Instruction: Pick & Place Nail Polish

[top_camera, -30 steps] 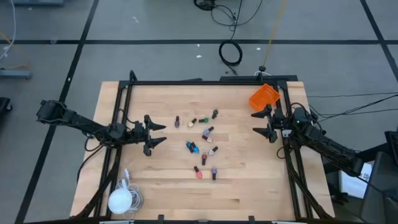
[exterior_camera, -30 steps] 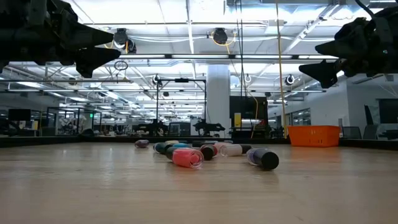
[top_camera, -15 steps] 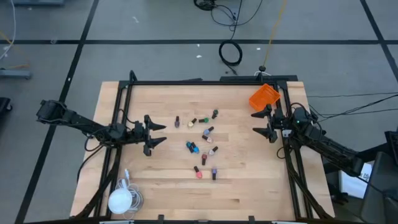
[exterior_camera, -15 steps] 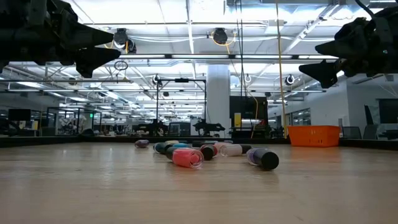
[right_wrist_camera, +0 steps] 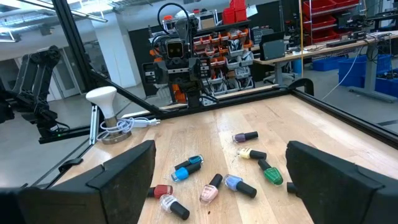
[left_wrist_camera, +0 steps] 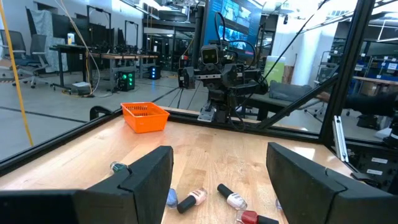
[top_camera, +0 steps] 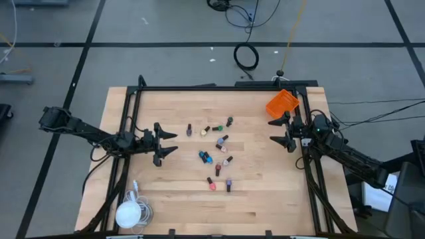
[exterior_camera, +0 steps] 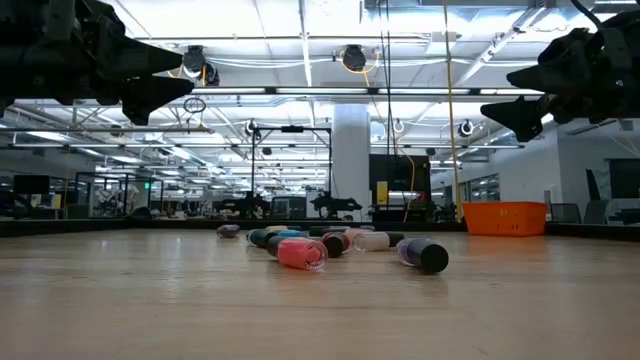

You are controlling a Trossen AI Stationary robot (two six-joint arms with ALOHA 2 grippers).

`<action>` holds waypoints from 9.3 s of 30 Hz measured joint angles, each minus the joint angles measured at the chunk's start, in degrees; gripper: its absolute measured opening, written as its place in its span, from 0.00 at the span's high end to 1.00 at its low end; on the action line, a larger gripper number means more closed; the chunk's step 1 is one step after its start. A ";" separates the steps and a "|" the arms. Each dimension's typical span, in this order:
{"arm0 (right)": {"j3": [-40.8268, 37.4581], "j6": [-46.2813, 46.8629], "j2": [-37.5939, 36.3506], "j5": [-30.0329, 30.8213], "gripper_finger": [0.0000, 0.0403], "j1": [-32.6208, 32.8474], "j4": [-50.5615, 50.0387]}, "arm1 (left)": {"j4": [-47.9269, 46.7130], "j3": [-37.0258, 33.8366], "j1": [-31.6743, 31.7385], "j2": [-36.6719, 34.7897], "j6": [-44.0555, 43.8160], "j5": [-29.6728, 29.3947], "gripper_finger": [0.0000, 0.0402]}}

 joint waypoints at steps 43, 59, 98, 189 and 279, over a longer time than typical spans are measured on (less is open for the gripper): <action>-0.02 0.00 0.00 0.00 0.14 0.00 -0.02 | 0.39 0.00 0.09 0.00 -4.24 -1.26 0.37; 0.00 0.00 0.00 0.02 0.14 0.00 0.00 | -66.11 36.59 10.14 9.04 -24.13 -13.78 0.37; 0.00 0.00 -0.02 0.00 0.14 0.00 -0.01 | -74.20 44.24 30.55 44.89 -47.08 2.75 0.38; -0.02 0.00 -0.01 0.00 0.14 0.02 0.06 | -73.52 44.71 36.27 44.13 42.23 20.53 0.42; -0.02 0.00 0.02 0.02 0.14 0.00 -0.04 | -67.16 50.41 24.17 53.82 -21.46 6.45 0.42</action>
